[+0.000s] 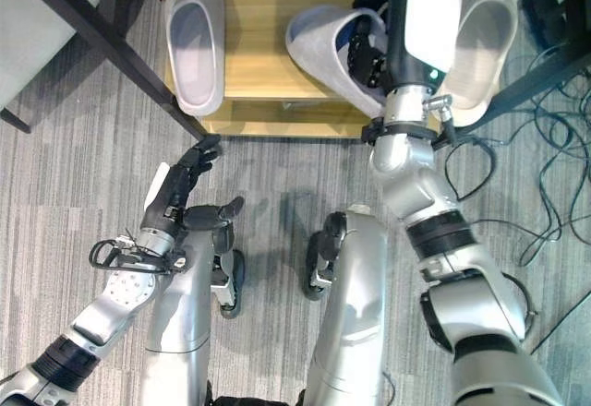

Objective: Arrange the slippers neatly on the shoe rack.

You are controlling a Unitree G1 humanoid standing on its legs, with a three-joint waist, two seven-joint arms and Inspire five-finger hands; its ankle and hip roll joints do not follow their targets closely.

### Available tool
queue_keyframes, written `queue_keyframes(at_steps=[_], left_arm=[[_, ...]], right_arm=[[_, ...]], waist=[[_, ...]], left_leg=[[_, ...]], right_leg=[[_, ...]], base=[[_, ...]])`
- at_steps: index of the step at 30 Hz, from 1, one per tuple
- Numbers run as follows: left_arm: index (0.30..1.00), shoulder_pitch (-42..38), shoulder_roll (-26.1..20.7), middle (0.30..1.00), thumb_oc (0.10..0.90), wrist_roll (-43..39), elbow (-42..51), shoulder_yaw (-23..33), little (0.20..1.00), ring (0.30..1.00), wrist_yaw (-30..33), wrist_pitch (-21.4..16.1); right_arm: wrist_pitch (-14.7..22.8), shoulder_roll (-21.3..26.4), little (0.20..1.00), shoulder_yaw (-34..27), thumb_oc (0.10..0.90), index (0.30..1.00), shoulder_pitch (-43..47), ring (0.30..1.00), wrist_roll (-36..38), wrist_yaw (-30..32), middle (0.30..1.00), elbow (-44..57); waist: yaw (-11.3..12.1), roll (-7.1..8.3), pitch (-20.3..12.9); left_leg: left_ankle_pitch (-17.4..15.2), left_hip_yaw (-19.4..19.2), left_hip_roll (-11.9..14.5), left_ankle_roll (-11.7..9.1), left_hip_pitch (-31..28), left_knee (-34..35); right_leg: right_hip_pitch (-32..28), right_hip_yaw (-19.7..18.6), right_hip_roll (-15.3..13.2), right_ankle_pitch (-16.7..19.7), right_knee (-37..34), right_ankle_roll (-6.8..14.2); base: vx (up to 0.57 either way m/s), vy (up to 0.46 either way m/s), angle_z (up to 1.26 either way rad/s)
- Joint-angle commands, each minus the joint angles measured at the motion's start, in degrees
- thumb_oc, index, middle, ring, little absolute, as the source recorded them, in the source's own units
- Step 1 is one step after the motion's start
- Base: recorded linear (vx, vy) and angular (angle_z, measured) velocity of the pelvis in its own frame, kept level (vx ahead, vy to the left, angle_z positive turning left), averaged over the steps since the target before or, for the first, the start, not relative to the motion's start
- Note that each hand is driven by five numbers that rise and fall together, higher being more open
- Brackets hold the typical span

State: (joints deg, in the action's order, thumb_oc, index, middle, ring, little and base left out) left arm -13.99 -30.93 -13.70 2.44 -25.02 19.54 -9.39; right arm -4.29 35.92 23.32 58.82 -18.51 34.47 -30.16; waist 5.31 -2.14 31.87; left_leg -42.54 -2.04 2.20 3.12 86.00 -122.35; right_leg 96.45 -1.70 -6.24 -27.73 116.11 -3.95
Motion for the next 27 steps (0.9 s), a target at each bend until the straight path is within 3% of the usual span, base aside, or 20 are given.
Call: queue_keyframes(at_steps=[1, 5, 15, 16, 17, 18, 27], left_arm=[[0.9, -1.9, 0.6, 0.9, 0.8, -1.3, 6.5, -2.2, 0.9, 0.9, 1.7, -7.3], [0.9, -1.5, -0.4, 0.9, 0.8, -2.1, 6.4, -2.4, 0.9, 0.9, 1.8, -7.8], [0.9, -2.0, -1.5, 0.9, 0.8, -2.4, 7.0, -3.6, 0.9, 0.9, 2.3, -8.3], [0.9, -2.0, -1.6, 0.9, 0.8, -2.4, 7.2, -3.6, 0.9, 0.9, 2.4, -8.3], [0.9, -2.2, -1.7, 0.9, 0.8, -2.4, 7.3, -3.6, 0.9, 0.9, 2.7, -8.5], [0.9, -2.1, -1.8, 0.9, 0.8, -2.4, 7.5, -3.5, 0.9, 0.9, 2.8, -8.4], [0.9, -0.7, -2.8, 0.9, 0.8, -2.0, 7.9, -3.7, 0.9, 0.9, 2.9, -8.3]], right_arm=[[2.5, -0.9, 0.3, 2.0, 0.4, 0.3, 15.0, 0.3, 0.6, 3.1, 0.3, 2.0], [1.5, -4.0, 0.3, 6.0, 0.4, 0.3, 20.8, 0.3, 2.1, 2.7, 0.3, -4.8], [1.2, -12.2, 0.3, 9.3, 0.4, 0.3, 27.8, 0.3, 8.9, 5.2, 0.3, -19.2], [1.1, -12.6, 0.526, 9.3, 0.551, 0.526, 27.9, 0.526, 9.4, 5.2, 0.526, -20.2], [1.2, -13.3, 0.808, 9.4, 0.739, 0.808, 28.5, 0.808, 10.2, 5.5, 0.808, -21.2], [1.4, -14.0, 0.9, 9.9, 0.8, 0.9, 29.0, 0.9, 10.8, 5.4, 0.9, -22.3], [2.0, -14.0, 0.9, 13.4, 0.8, 0.9, 30.7, 0.9, 9.6, 5.5, 0.9, -22.0]], waist=[[4.1, 0.44, -2.1], [5.2, 0.73, -2.1], [6.9, 1.02, -2.1], [7.0, 1.04, -2.1], [7.2, 1.01, -2.1], [7.2, 1.09, -2.1], [6.9, 0.59, -2.1]], left_leg=[[-0.2, 1.3, -0.9, 1.8, 4.0, 0.1], [-0.5, 0.7, -0.6, 1.6, 4.0, 0.0], [-1.0, 0.1, -0.6, 1.3, 4.0, 0.1], [-1.1, 0.1, -0.6, 1.3, 4.0, 0.2], [-1.1, 0.0, -0.6, 1.3, 4.0, 0.2], [-1.1, 0.0, -0.5, 1.3, 4.0, 0.3], [-1.5, 0.6, -0.4, 1.0, 4.0, -1.0]], right_leg=[[-6.5, -1.2, -0.8, -10.3, 10.9, -4.0], [-6.5, -1.8, -1.5, -10.3, 11.3, -4.0], [-6.5, -2.1, -2.5, -10.1, 12.1, -4.2], [-6.5, -2.1, -2.6, -10.1, 12.1, -4.2], [-6.5, -2.0, -2.7, -10.1, 12.1, -4.2], [-6.5, -2.0, -2.8, -9.9, 12.1, -4.1], [-6.5, -1.6, -3.1, -10.3, 13.1, -4.2]], base=[[0.0, 0.0, 0.0], [0.0, 0.0, 0.0], [0.0, 0.004, 0.03], [0.0, 0.0, 0.0], [0.0, 0.0, 0.0], [0.0, 0.0, 0.0], [0.0, 0.0, 0.0]])
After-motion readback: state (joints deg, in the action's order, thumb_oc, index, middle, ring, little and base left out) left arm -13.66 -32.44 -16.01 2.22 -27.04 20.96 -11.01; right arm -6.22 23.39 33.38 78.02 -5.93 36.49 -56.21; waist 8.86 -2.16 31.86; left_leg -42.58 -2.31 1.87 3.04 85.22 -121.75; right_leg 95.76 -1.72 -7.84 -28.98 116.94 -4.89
